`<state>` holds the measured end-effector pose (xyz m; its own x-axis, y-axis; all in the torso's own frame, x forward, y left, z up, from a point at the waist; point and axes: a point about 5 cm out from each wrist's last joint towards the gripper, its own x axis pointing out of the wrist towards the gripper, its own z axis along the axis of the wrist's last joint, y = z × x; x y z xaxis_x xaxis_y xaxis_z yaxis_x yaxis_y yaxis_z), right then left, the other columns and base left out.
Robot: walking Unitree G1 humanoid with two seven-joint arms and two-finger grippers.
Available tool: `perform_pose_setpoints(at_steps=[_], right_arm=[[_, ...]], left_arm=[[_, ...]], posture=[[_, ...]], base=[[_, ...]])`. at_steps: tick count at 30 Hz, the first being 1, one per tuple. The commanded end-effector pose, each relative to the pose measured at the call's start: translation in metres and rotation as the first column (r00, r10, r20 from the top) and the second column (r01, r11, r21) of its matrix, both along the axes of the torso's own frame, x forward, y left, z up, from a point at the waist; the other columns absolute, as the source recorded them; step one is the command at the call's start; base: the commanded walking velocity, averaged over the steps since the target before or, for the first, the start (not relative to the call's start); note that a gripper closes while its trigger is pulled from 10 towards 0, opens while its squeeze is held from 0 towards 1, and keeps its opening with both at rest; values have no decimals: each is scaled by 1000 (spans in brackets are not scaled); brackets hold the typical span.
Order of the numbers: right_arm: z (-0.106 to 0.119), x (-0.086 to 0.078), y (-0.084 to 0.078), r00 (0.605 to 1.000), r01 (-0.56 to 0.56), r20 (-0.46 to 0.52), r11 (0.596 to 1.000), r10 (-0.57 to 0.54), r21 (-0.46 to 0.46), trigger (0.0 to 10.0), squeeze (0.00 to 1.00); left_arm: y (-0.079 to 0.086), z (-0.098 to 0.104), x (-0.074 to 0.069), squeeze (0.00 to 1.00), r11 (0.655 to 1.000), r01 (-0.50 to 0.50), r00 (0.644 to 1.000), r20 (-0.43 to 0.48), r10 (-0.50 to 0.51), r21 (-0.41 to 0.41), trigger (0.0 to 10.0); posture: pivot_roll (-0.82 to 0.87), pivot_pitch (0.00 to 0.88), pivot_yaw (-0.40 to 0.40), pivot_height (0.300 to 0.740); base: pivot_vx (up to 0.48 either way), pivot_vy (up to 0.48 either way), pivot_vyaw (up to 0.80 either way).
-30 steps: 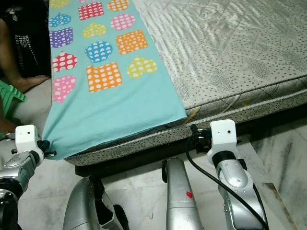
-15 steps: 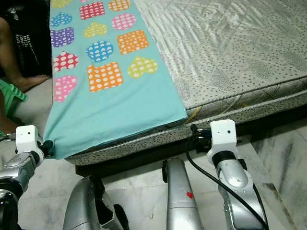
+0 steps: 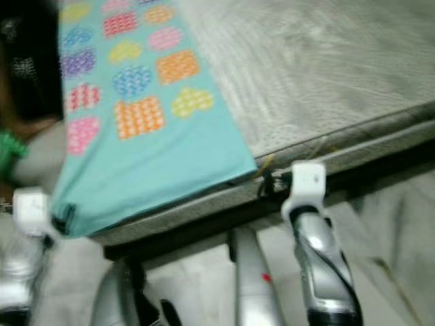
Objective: Clean up the room
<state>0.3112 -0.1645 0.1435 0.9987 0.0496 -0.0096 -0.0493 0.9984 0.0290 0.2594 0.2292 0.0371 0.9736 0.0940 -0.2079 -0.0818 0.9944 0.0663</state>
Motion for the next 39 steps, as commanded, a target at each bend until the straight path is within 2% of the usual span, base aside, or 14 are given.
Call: perform_pose_setpoints(at_steps=[1, 4, 11, 15, 22, 23, 24, 30, 39], right_arm=[[-10, -2, 4, 1000, -12, -24, 1000, 12, 14, 10000, 0], [-8, -2, 4, 1000, -15, -10, 1000, 15, 26, 10000, 0], [-1, 3, 4, 998, -27, 59, 996, 22, 81, 10000, 0], [6, 4, 6, 995, -29, 96, 996, 21, 85, 10000, 0], [15, 6, 7, 990, -35, 139, 995, 21, 99, 10000, 0], [16, 7, 7, 989, -34, 144, 994, 19, 100, 10000, 0], [16, 8, 6, 989, -30, 150, 994, 14, 103, 10000, 0], [18, 9, 4, 987, -12, 159, 993, -7, 114, 10000, 0], [16, 7, 0, 987, 13, 160, 993, -32, 119, 10000, 0]], left_arm=[[14, 23, 6, 1000, 998, -24, 994, 112, 18, 56, 10000], [4, 31, 10, 1000, 999, 15, 986, 165, -21, 43, 10000], [-24, 53, 1, 1000, 997, 67, 969, 236, -71, 25, 10000], [-32, 59, 0, 1000, 995, 99, 958, 269, -104, 31, 10000], [-43, 61, -3, 1000, 993, 114, 958, 263, -115, 20, 10000], [-46, 61, -3, 400, 992, 125, 957, 260, -126, 20, 10000], [-49, 60, -2, 0, 990, 139, 956, 258, -140, 22, 10000], [-56, 61, 4, 0, 986, 163, 952, 258, -163, 22, 10000], [-58, 90, 17, 0, 989, 150, 922, 358, -147, 20, 10000]], posture=[[-144, 23, 135, 547], [-146, 20, 135, 547], [-157, 24, 140, 547], [-161, 28, 140, 551], [-182, 8, 143, 579], [-186, 0, 146, 589], [-190, 0, 148, 598], [-197, 0, 160, 631], [-198, 0, 159, 692]], base=[[0, 0, 0], [0, 0, 0], [0, 0, 0], [0, 0, 0], [0, 0, 0], [0, 0, 0], [0, 0, 0], [0, 0, 0], [0, 0, 0]])
